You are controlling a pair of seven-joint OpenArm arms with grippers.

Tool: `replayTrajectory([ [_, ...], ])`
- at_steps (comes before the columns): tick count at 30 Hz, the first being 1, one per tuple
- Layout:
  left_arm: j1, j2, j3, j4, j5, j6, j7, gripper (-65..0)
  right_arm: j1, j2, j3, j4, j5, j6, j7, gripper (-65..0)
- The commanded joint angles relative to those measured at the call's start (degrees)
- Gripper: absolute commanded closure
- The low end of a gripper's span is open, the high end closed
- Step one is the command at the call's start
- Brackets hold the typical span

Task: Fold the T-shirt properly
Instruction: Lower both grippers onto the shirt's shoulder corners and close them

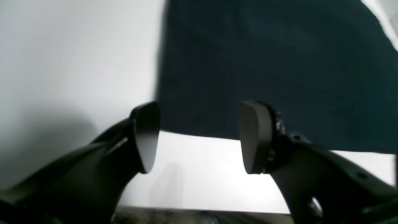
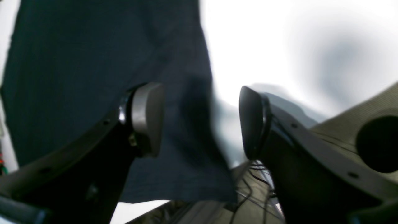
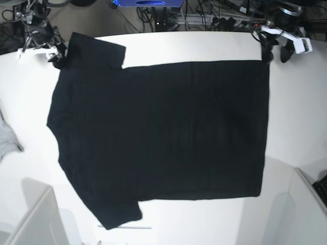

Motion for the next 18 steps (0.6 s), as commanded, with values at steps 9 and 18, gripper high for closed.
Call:
replayTrajectory([
  [9, -3.93, 1.87, -6.92, -6.97, -1.09, -9.47, 6.49, -39.0, 0.94, -0.63, -0.15, -4.79, 0.74, 11.98, -3.74, -35.4],
  [18, -5.69, 2.92, -6.57, -7.85, -1.09, -10.44, 7.45, -39.0, -0.47, -2.04, -2.34, -4.88, 0.74, 15.23, -3.92, -35.1],
])
